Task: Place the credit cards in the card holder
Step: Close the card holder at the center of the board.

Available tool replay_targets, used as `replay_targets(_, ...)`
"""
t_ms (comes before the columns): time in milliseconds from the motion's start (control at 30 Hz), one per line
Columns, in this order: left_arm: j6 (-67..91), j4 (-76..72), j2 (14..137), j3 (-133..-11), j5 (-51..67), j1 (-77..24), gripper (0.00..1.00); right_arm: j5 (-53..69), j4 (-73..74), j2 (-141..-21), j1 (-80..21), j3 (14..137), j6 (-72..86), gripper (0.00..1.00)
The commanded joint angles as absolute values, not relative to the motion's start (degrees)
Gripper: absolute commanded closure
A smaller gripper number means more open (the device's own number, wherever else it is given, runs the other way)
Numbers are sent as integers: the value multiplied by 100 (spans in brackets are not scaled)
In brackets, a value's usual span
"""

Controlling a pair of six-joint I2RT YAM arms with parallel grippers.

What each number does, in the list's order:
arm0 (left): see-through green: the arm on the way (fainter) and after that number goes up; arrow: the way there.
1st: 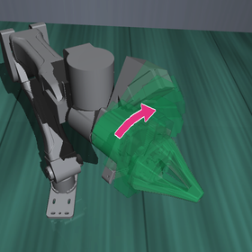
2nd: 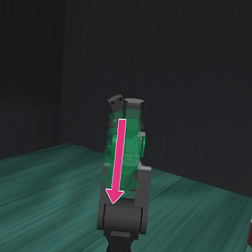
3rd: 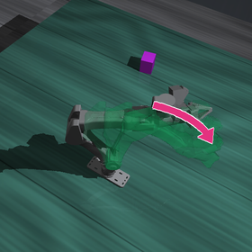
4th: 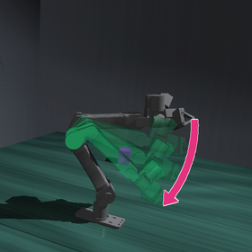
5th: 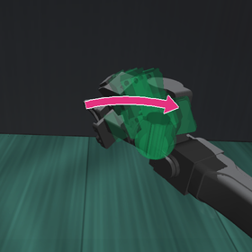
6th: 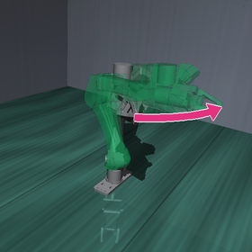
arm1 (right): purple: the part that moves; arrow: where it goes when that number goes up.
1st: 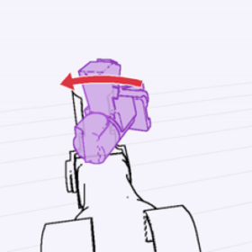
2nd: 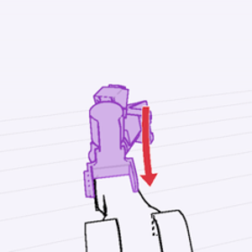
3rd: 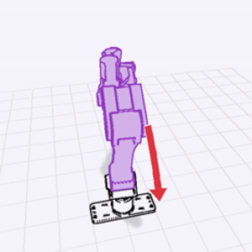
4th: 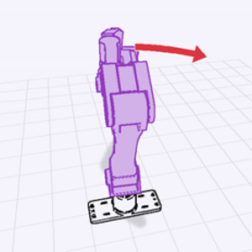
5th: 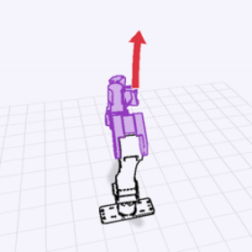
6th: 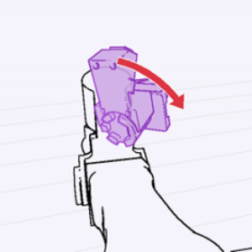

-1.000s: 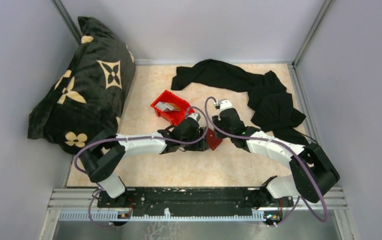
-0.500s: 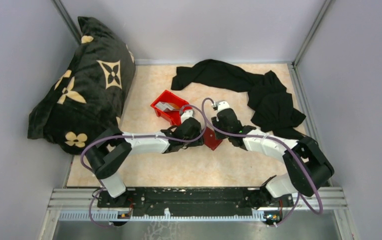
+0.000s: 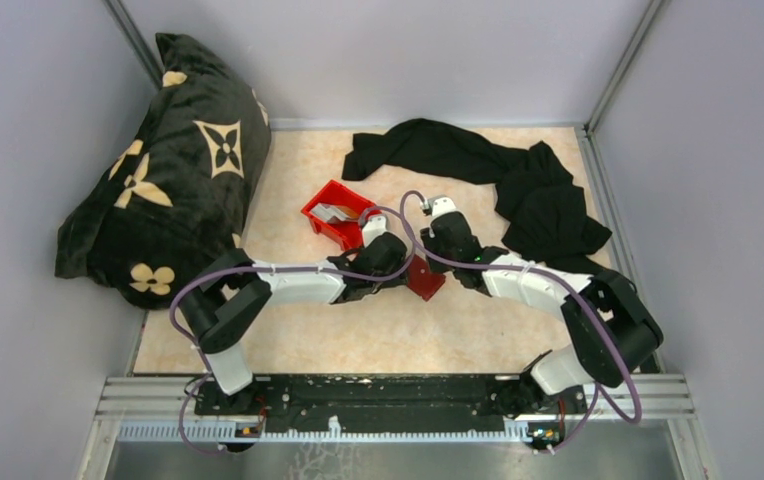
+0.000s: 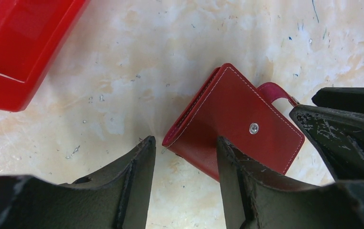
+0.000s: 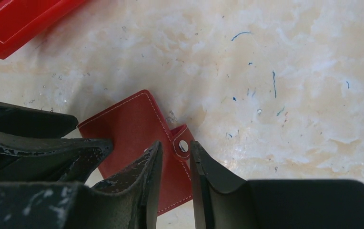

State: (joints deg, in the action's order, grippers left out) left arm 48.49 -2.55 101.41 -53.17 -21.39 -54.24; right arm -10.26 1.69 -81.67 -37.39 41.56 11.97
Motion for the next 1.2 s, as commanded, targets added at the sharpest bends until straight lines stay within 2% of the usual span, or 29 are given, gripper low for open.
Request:
replay_targets(0, 4887, 8, 10371, -5430, -2225, -5358, 44, -1038, -44, -8296, -3779, 4487, 1104, 72)
replay_targets(500, 4762, 42, 10520, -5604, -2110, -5210, 44, -1078, 63, -8414, -3780, 4569, 1064, 74)
replay_targets(1000, 4817, 73, 10474, -5617, -2074, -5177, 43, -1159, 150, -8523, -3779, 4623, 1051, 91)
replay_targets(1167, 4876, 59, 10348, -5543, -2099, -5178, 42, -1225, 189, -8519, -3779, 4623, 1050, 93)
